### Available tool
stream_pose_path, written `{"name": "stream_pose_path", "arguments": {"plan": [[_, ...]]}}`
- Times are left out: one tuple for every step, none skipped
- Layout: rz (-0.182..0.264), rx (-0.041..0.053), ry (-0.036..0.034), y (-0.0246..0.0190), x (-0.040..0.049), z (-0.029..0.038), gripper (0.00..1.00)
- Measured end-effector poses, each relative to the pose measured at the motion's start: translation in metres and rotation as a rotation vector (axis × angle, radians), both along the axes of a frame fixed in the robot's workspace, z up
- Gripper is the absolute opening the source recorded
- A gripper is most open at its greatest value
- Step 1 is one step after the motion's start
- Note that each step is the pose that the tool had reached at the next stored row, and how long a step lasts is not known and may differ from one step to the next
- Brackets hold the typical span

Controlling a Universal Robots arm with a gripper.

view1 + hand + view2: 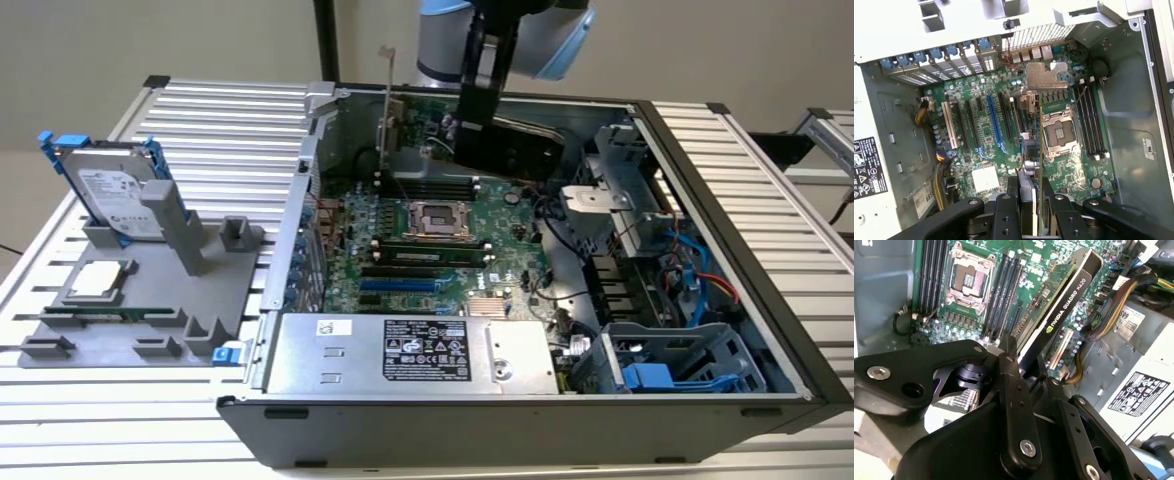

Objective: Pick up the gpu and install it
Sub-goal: 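Insert the gpu into the slot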

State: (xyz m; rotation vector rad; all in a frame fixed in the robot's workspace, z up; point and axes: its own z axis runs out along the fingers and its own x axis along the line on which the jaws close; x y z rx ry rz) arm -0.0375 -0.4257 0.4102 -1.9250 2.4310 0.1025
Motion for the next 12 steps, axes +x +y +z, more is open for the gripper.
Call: {"name": "stream_pose_path", "arguments": {"plan": [[0.011,0.0000,0.0000,0.0000,0.0000,0.0000,0.00],[0.023,-0.0001,0.0000,0.0000,0.0000,0.0000,0.00],[0.034,0.0000,0.0000,0.0000,0.0000,0.0000,0.00],[0.044,-0.0001,0.0000,0.0000,0.0000,0.0000,0.00],[0.055,0.0000,0.0000,0.0000,0.0000,0.0000,0.00],[0.066,0.0000,0.0000,0.0000,0.0000,0.0000,0.00],[0.078,0.0000,0.0000,0.0000,0.0000,0.0000,0.00],[0.089,-0.0001,0.0000,0.0000,0.0000,0.0000,0.00],[0.100,0.0000,0.0000,0.0000,0.0000,0.0000,0.00],[0.110,0.0000,0.0000,0.0000,0.0000,0.0000,0.00],[0.122,0.0000,0.0000,0.0000,0.0000,0.0000,0.00],[0.133,0.0000,0.0000,0.0000,0.0000,0.0000,0.00]]}}
